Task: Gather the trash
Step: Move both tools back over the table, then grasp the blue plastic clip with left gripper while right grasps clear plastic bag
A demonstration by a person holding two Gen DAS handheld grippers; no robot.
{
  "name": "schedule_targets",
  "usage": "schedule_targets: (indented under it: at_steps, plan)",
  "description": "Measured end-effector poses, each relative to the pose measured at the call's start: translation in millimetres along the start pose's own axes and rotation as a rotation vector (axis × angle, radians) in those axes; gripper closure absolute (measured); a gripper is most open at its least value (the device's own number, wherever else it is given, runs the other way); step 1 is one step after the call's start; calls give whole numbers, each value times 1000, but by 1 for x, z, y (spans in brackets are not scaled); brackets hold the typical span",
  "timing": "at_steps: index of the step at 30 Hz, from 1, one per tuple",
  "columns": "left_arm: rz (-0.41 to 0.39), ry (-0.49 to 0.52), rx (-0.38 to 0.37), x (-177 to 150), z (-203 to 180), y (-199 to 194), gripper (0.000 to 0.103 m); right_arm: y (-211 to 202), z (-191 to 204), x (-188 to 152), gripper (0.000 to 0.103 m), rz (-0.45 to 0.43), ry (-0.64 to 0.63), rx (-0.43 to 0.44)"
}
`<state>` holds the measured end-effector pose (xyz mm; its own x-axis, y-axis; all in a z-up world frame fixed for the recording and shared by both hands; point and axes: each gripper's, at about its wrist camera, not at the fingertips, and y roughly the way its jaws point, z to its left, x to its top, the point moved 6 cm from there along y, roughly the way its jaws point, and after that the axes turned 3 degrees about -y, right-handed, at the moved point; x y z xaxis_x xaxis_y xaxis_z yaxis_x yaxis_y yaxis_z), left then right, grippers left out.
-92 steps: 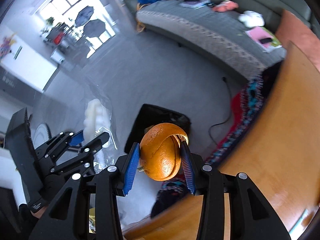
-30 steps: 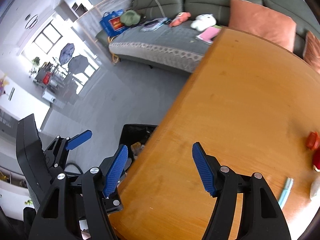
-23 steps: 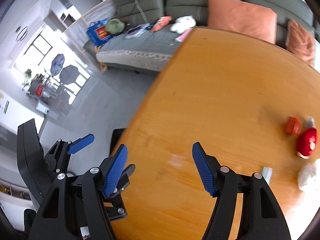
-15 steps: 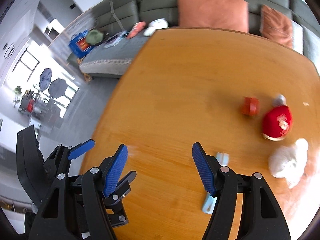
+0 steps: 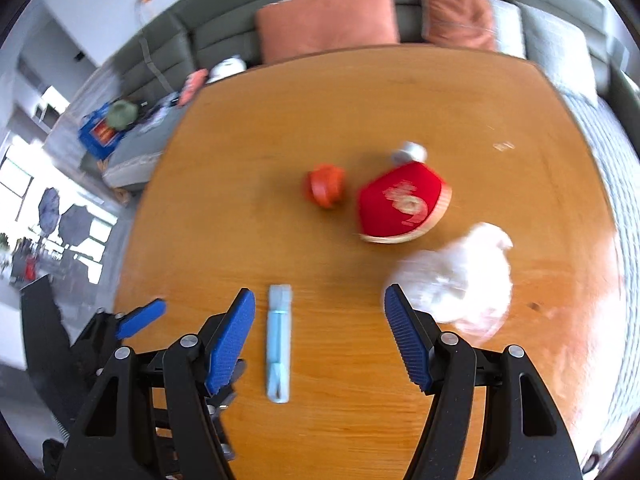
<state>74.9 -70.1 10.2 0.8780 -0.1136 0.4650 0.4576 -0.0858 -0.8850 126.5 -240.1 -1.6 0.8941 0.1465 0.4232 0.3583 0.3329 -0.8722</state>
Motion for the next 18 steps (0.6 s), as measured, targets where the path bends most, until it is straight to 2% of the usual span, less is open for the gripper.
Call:
schedule_targets:
  at_steps: [9,12,16,18]
  plan:
    - [24,28,5,9,-15,12,6,25,-58,-4,35,54,71,-93]
    - [30,33,10,17,-16,18,6,36,-70,-2,35,75,69,-121]
    - [36,37,11,26,-18,24,6,46,-79,-1,35,90,38,-198]
    - [43,37,9,28,-19,27,6,49,-80,-2,39,97,8,-228]
